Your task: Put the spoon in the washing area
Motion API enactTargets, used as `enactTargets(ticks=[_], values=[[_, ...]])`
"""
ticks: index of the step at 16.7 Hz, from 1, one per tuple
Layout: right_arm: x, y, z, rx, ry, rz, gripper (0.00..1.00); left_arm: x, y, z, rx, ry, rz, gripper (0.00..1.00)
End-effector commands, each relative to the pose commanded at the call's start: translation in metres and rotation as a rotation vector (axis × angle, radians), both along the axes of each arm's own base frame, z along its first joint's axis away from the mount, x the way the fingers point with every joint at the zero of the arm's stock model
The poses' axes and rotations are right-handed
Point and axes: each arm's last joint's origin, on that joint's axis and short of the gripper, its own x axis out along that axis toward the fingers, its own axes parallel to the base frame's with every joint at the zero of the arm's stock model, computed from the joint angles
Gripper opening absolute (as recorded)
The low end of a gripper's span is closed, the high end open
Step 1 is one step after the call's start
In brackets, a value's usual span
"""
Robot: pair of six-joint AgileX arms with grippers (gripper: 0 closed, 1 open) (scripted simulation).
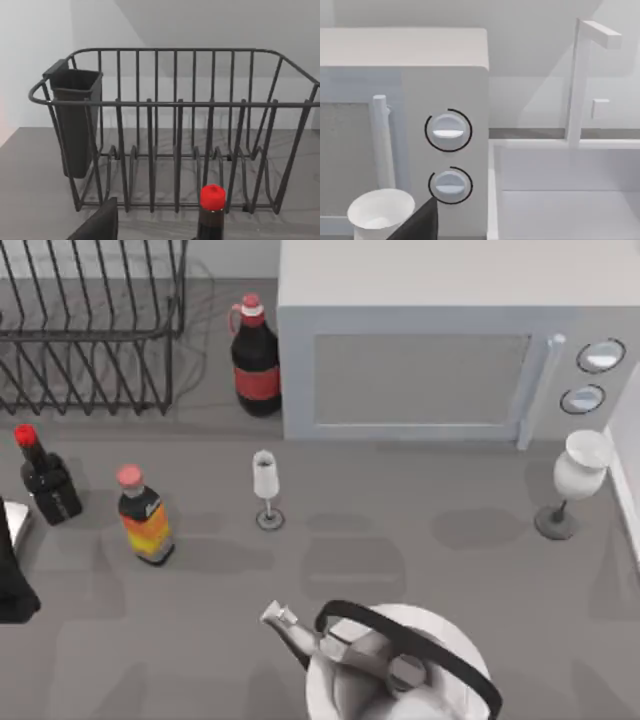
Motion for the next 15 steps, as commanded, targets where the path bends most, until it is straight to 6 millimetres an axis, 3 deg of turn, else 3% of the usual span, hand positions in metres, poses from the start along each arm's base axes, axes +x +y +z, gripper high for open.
enactTargets(ticks=[4, 7, 10, 15], values=[[0.0, -0.001, 0.005, 0.012, 0.036, -0.007, 1.0, 0.0, 0.0, 0.0, 0.0, 0.0, 0.0, 1.0], [0.004, -0.003, 0.018, 0.054, 0.174, -0.031, 1.0, 0.0, 0.0, 0.0, 0.0, 0.0, 0.0, 1.0], [0.016, -0.006, 0.032, 0.121, 0.419, -0.074, 1.0, 0.0, 0.0, 0.0, 0.0, 0.0, 0.0, 1.0], [0.056, -0.018, 0.037, 0.265, 0.949, -0.204, 1.0, 0.0, 0.0, 0.0, 0.0, 0.0, 0.0, 1.0]])
